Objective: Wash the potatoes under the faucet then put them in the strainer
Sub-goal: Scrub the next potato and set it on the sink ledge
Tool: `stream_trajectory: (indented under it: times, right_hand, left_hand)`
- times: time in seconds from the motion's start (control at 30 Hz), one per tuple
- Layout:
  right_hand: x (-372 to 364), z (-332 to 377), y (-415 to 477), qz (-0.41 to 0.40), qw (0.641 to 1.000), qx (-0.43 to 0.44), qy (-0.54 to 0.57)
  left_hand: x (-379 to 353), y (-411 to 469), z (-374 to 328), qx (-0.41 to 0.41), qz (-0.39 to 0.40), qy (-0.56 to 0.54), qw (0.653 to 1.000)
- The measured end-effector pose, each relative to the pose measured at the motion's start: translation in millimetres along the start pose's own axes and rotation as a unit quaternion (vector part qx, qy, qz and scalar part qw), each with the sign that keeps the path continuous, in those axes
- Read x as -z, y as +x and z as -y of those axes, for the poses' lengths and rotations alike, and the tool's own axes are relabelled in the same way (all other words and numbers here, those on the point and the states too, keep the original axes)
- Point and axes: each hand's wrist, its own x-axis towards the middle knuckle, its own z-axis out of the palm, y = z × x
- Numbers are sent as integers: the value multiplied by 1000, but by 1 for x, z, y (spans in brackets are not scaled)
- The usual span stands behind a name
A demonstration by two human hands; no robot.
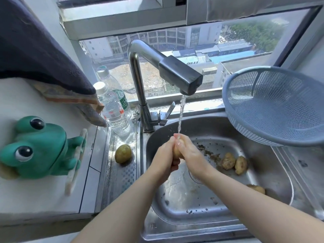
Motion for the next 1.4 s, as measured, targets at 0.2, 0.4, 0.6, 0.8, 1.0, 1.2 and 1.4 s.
stream_trajectory:
  times: [0.2, 0.4, 0.6, 0.8, 1.0, 1.2, 1.4]
  right_hand:
    - [11, -3, -6, -7, 971, 145, -191]
    - [-2, 0, 5, -117, 985, 75, -107]
    - [-15, 3, 15, -181, 977, -111, 29]
    - [-14, 7, 14, -178, 962, -201, 42]
    - [-11, -3, 2, -55, 994, -63, -75]
    - [2, -6, -2, 19, 998, -53, -24]
    - [1, 9, -1, -52, 997, -58, 22]
  left_hand:
    - [4, 1, -20, 155, 27, 13, 987]
    - [-3, -7, -11, 182, 33, -80, 979]
    - [-11, -13, 2, 119, 0, -94, 988]
    - [-10, -15, 21, 36, -10, 64, 997]
    - [3, -11, 9, 147, -37, -103, 983]
    - [7, -12, 9, 197, -33, -133, 971]
    - [1, -12, 9, 188, -13, -128, 974]
